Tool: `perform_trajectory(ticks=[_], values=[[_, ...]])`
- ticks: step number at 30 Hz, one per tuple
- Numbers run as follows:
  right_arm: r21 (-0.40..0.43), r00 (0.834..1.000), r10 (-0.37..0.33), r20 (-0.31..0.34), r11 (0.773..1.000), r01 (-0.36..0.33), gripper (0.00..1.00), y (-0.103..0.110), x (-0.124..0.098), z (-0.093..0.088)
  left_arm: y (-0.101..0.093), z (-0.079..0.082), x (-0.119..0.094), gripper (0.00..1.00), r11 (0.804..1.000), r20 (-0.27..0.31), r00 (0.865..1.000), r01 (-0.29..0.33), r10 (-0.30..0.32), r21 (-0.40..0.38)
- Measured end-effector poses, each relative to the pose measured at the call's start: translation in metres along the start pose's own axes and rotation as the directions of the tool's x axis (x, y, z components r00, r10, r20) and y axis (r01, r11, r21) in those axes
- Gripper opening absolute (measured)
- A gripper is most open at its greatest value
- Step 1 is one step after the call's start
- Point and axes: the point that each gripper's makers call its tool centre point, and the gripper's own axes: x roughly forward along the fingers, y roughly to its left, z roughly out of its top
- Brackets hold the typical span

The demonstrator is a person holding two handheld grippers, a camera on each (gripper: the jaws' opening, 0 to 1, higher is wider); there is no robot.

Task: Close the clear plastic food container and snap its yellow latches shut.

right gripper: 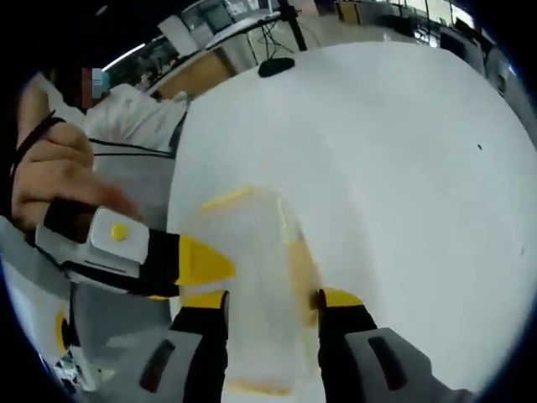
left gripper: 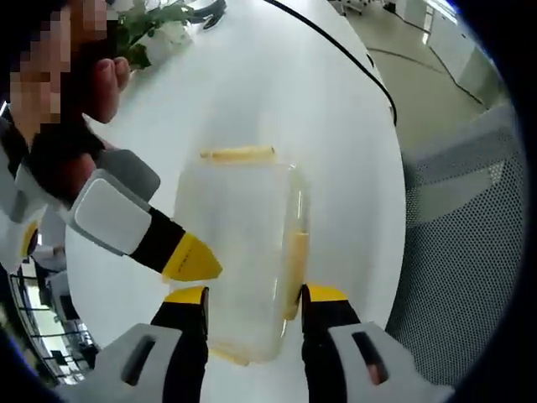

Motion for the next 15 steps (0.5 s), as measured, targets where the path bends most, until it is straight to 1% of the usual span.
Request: perform_trajectory(ticks=[1, 5, 7, 9, 11, 15], values=[[0.004, 1.000, 0.000, 0.004, 1.000, 0.000, 0.37, -0.0021, -0.0006, 0.0007, -0.0001, 0.0000, 0.0002, 0.42, 1.000, 0.001, 1.000, -0.001, 0.001, 0.002], [0.025, 1.000, 0.001, 0.007, 1.000, -0.001, 0.35, -0.0027, -0.0003, 0.0011, 0.0001, -0.0002, 0.0013, 0.41, 1.000, -0.008, 1.000, -0.007, 0.007, 0.003], [0.030, 1.000, 0.002, 0.006, 1.000, -0.002, 0.34, -0.0026, 0.0000, 0.0011, -0.0006, 0.0000, 0.0011, 0.40, 1.000, -0.006, 1.000, -0.013, 0.013, 0.018], [0.034, 1.000, 0.002, 0.003, 0.999, -0.002, 0.34, -0.0023, 0.0004, 0.0009, -0.0009, 0.0008, 0.0022, 0.40, 0.998, -0.002, 1.000, -0.030, 0.030, 0.050], [0.029, 1.000, 0.002, -0.007, 1.000, -0.002, 0.34, -0.0016, 0.0007, 0.0009, -0.0002, 0.0011, 0.0023, 0.39, 0.999, -0.001, 1.000, -0.031, 0.031, 0.044], [0.054, 0.999, 0.014, -0.045, 0.998, -0.012, 0.33, -0.0019, 0.0024, 0.0011, 0.0006, 0.0011, 0.0027, 0.40, 0.999, 0.008, 1.000, -0.027, 0.026, 0.039]])
